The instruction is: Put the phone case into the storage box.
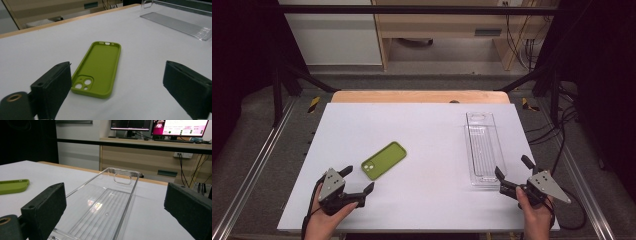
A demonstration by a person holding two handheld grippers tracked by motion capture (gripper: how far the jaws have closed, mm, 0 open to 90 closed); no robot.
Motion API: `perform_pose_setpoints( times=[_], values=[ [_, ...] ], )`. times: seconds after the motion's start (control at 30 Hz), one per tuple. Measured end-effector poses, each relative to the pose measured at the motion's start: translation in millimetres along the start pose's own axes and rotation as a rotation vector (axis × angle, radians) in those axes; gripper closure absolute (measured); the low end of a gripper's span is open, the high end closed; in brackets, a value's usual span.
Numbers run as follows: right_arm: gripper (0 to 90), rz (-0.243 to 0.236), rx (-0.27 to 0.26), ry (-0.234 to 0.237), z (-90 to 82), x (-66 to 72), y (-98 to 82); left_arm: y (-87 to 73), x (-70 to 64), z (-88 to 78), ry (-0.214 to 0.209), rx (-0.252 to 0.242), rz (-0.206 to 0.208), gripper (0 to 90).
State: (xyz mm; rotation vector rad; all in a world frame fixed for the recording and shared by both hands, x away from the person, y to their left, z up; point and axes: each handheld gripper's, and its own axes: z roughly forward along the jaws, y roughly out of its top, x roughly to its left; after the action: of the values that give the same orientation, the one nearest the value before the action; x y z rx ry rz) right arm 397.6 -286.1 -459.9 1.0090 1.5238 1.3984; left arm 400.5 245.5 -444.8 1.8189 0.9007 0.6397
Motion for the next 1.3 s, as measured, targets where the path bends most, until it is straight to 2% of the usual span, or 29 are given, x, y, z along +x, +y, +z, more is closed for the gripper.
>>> perform_pose_setpoints(
  times=[0.1, 0.17, 0.23, 0.3, 0.4, 0.5, 0.6, 0.67, 0.73, 0.83, 1.03, 1.3],
  values=[
    [4.8, 0.006, -0.006, -0.001, -1.5, -0.9, 0.6, 10.3, 7.3, 12.6, -0.017, 0.032, -0.003, 15.3],
    [4.8, 0.018, -0.002, 0.000, -1.1, -2.3, 0.2, 14.9, 10.5, 22.1, -0.040, 0.058, 0.012, 21.4],
    [4.8, 0.031, -0.004, 0.002, -0.5, -3.4, -0.1, 16.7, 12.3, 31.8, -0.066, 0.085, 0.045, 34.4],
    [4.7, 0.031, 0.001, -0.002, -0.2, -4.0, -0.5, 16.2, 14.7, 43.7, -0.122, 0.139, 0.084, 45.0],
    [4.7, 0.033, 0.008, -0.016, -1.4, -4.9, -1.0, 14.6, 20.5, 54.3, -0.126, 0.171, 0.086, 59.4],
    [4.7, 0.038, 0.003, -0.021, -2.3, -5.4, -0.6, 16.4, 26.7, 58.7, -0.088, 0.187, 0.095, 72.2],
    [4.8, 0.032, 0.011, -0.022, -0.8, -5.1, -0.9, 19.0, 30.9, 61.1, -0.070, 0.190, 0.087, 81.2],
    [4.9, 0.028, 0.017, -0.019, 0.9, -4.7, -1.9, 19.8, 33.0, 62.7, -0.050, 0.194, 0.086, 84.7],
    [4.6, 0.023, 0.022, -0.021, 1.2, -3.4, -2.0, 19.5, 34.6, 63.0, -0.031, 0.184, 0.044, 87.8],
    [4.3, -0.007, 0.028, -0.028, 0.3, -0.7, -0.9, 17.8, 34.6, 66.2, -0.030, 0.188, 0.036, 89.9],
    [4.2, -0.009, 0.034, -0.030, 1.4, 0.9, -1.0, 14.6, 37.0, 78.3, -0.063, 0.221, 0.006, 90.0],
    [4.5, -0.007, 0.035, -0.026, 1.4, 0.5, -1.2, 14.0, 32.8, 94.8, -0.096, 0.299, 0.020, 90.0]
  ],
)
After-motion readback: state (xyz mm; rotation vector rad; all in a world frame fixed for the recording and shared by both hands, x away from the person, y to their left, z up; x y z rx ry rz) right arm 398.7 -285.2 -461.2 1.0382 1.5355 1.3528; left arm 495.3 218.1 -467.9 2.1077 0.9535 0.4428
